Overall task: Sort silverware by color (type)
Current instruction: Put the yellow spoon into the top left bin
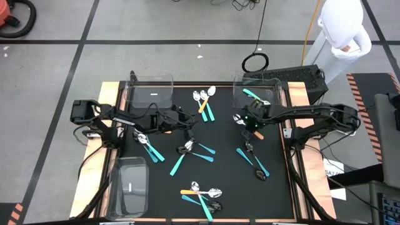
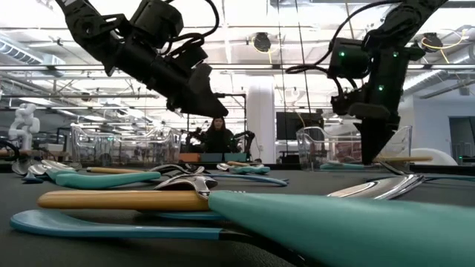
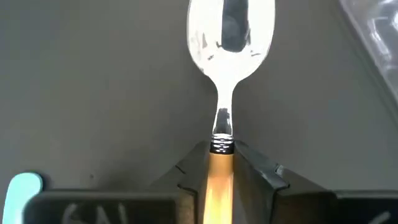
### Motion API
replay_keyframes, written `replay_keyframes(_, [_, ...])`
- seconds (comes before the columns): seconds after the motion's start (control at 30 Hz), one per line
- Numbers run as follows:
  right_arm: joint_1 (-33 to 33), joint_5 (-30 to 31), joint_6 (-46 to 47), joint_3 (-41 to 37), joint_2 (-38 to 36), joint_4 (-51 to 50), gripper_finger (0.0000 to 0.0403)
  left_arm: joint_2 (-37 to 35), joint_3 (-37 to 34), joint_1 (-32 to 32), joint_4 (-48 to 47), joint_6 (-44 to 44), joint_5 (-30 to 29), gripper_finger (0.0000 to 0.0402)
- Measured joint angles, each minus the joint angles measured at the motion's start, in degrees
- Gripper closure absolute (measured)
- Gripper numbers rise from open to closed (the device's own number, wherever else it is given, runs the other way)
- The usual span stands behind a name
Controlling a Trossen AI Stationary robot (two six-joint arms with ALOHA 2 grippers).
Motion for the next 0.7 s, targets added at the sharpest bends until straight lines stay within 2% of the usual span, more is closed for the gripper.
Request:
replay_keyframes(0.13, [-0.01, -2.64, 1.98, 0.0, -0.95, -0.42, 0.0278, 0.0, 0.0, -0.11, -0.16, 0.0, 0.0, 0.0229])
replay_keyframes(0.33, [-0.01, -2.28, 4.86, 1.39, -4.45, 1.33, 0.0222, 0.0, 0.0, -0.12, -1.02, -0.04, -0.48, 0.0229])
replay_keyframes(0.4, [-0.01, -2.2, 4.92, 1.76, -4.81, 6.97, 0.0218, -0.02, 0.0, -0.12, -1.95, -1.94, -0.81, 0.0229])
replay_keyframes(0.5, [-0.01, -2.55, 5.08, 1.89, -3.79, 20.51, 0.022, -1.08, 0.0, -0.12, -3.26, -5.94, 0.27, 0.0229])
replay_keyframes(0.63, [-0.01, -5.45, 4.81, 2.14, 3.08, 39.07, 0.024, -3.28, 0.0, -0.14, -7.19, -7.43, 1.49, 0.0229])
replay_keyframes(0.7, [-0.01, -5.64, 4.28, 3.79, 7.86, 43.12, 0.0252, -4.6, 0.02, -0.14, -9.79, -7.49, -0.29, 0.0229])
